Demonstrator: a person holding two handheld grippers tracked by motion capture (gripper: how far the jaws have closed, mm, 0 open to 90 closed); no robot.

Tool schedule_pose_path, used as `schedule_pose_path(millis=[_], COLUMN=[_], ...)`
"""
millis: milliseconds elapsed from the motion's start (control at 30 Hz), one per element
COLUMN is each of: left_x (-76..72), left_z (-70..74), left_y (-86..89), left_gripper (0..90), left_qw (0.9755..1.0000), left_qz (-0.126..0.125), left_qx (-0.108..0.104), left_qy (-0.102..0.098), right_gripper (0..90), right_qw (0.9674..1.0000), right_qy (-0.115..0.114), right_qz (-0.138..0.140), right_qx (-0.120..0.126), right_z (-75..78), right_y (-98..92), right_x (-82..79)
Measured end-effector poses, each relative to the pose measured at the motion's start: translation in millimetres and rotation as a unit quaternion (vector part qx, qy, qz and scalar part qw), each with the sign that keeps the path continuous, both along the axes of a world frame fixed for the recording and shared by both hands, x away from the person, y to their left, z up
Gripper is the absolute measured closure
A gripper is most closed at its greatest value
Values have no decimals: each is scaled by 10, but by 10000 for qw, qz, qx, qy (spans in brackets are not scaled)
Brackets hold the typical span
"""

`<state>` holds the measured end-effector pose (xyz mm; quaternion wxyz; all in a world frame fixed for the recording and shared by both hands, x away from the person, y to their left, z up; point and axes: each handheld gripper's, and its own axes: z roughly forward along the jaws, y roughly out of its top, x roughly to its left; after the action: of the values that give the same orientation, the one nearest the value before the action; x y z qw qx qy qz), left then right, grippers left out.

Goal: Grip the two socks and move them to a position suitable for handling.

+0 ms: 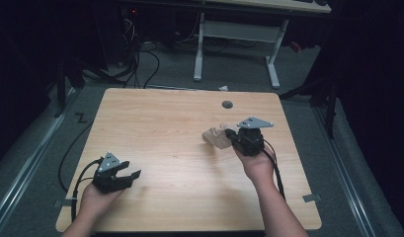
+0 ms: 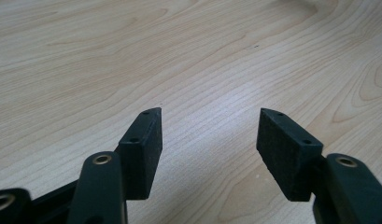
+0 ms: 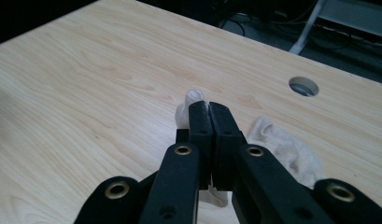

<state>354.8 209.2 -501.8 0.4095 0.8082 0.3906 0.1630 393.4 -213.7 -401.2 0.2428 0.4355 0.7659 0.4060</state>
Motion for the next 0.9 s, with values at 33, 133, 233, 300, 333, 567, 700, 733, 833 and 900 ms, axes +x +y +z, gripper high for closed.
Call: schedule_pose_path(millis=[33, 133, 233, 300, 333, 567, 700, 733, 833, 900], left_x=[1, 3, 3, 4, 4, 2, 2, 3, 3, 3], left_z=[-2, -1, -4, -6, -6, -5, 0, 3, 4, 5], left_y=[-6, -14, -22, -23, -23, -7, 7, 11, 14, 16], left_gripper=[413, 413, 413, 413, 413, 412, 413, 413, 412, 412], left_qw=[10000, 10000, 10000, 10000, 10000, 10000, 10000, 10000, 10000, 10000], left_qz=[2, -20, -28, -29, -28, -19, 7, 0, 18, 18], left_qx=[-11, 2, 13, 17, 17, 9, -11, -7, -45, -42], left_qy=[-6, -11, -11, -8, -7, -11, -28, -21, -32, -33], right_gripper=[894, 894, 894, 894, 894, 894, 894, 894, 894, 894], right_qw=[10000, 9998, 9995, 9991, 9988, 9957, 9927, 9917, 9883, 9862], right_qy=[-10, -77, -120, -151, -183, -190, -172, -157, -152, -135], right_qz=[38, 165, 278, 379, 442, 851, 1134, 1213, 1448, 1582], right_qx=[43, 69, 119, 143, 144, 309, 378, 401, 452, 458], right_z=[16, 54, 79, 90, 93, 77, 39, 26, -8, -28], right_y=[10, 53, 104, 158, 187, 438, 633, 698, 855, 963], right_x=[-26, -99, -174, -227, -248, -386, -458, -481, -533, -574])
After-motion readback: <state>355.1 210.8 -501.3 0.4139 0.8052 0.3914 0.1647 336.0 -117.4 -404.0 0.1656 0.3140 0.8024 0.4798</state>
